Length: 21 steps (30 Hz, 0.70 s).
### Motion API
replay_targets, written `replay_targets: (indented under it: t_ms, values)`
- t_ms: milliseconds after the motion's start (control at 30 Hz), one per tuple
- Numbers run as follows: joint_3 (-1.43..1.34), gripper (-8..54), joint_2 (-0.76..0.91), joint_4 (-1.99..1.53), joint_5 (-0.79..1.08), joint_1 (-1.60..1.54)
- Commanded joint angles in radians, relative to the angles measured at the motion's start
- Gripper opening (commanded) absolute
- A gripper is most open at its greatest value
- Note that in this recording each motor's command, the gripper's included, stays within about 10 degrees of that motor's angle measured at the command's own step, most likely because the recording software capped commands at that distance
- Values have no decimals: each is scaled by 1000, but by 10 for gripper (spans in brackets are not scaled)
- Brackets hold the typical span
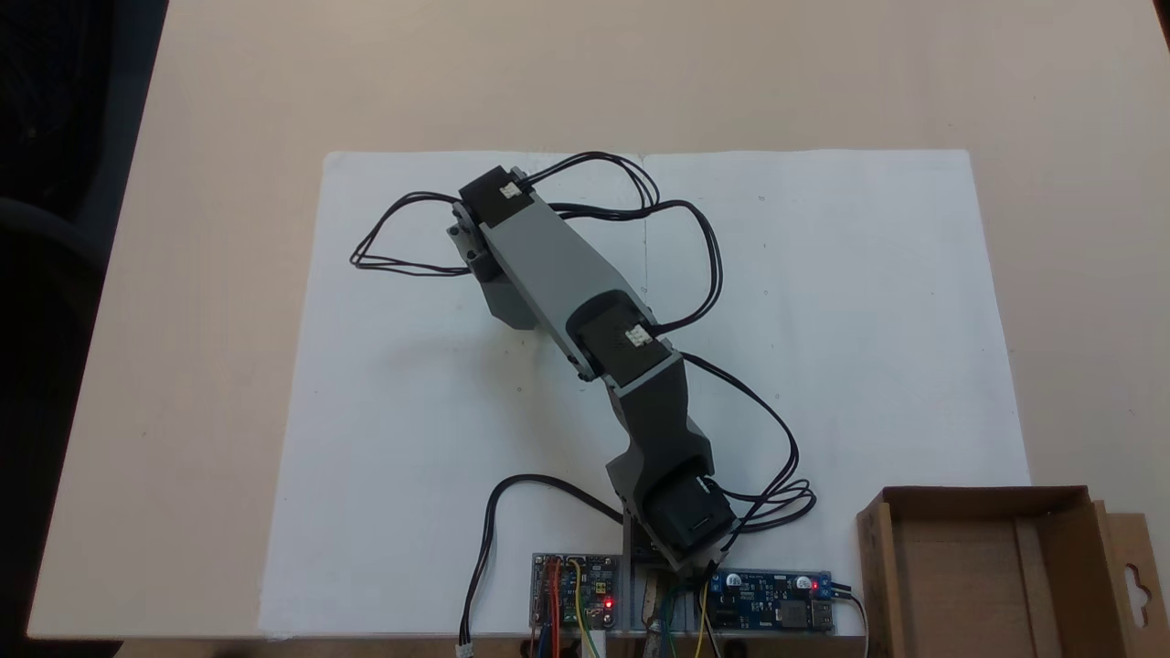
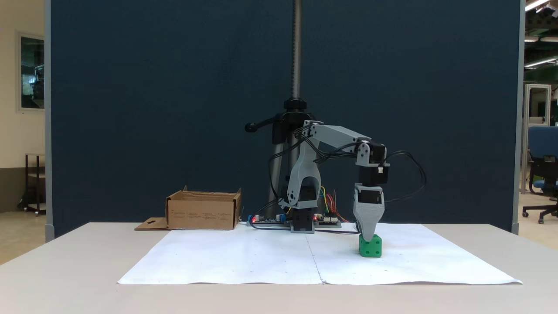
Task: Grasp a green dice and put it in the bin.
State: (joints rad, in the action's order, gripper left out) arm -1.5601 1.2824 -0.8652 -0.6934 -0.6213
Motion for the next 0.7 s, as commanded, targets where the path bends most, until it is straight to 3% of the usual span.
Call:
replay_targets:
  t_ms: [0,667]
  values:
    - [60,410,5,34,-83,-23]
    - [66,410,-84,71,-87,-17]
